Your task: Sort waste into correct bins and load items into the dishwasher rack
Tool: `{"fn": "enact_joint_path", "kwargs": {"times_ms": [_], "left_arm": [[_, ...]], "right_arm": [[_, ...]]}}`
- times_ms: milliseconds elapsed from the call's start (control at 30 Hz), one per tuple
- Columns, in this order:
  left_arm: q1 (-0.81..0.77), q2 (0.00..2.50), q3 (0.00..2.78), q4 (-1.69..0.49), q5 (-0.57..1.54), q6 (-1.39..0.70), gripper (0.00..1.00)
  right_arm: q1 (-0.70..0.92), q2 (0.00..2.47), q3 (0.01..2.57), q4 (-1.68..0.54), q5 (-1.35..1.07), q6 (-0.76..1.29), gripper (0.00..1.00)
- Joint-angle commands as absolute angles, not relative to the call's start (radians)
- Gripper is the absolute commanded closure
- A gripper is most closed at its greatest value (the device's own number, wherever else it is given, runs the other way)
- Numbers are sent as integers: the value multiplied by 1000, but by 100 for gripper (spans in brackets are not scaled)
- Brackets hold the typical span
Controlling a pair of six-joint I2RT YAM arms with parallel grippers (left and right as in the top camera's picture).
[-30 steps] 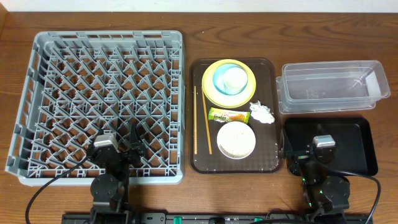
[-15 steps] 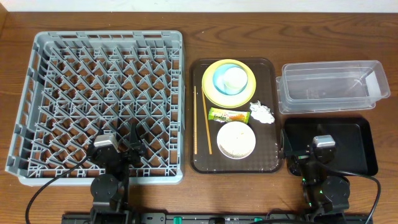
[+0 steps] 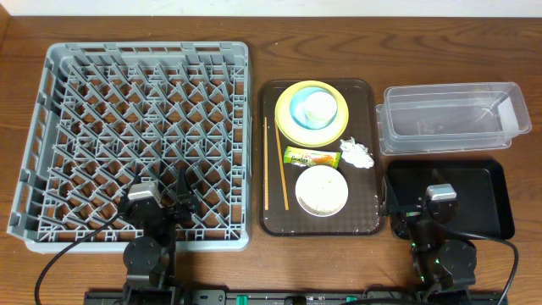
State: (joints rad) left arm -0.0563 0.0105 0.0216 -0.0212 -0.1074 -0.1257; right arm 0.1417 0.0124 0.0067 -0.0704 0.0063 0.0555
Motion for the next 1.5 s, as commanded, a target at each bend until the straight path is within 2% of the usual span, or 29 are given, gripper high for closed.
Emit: {"fn": "enact_joint_path", "kwargs": {"times_ms": [0, 800, 1000, 1067, 1167, 1333, 1467], "left_arm": [[-60, 7, 4, -63, -116, -109, 7], [-60, 7, 4, -53, -115, -109, 7], [-60, 17, 4, -63, -62, -110, 7], [-60, 17, 11, -57, 32, -121, 7], [-60, 17, 54, -72, 188, -155, 7], [-60, 54, 205, -148, 203, -328, 7], [-60, 225, 442, -250, 242, -361, 7]], "right_arm": [[145, 5, 6, -75, 2, 47, 1], [145, 5, 6, -75, 2, 47, 1], [145, 5, 6, -75, 2, 47, 1], [145, 5, 6, -75, 2, 47, 1], [145, 5, 6, -75, 2, 47, 1], [145, 5, 6, -75, 2, 47, 1], [145, 5, 6, -75, 2, 47, 1]]}}
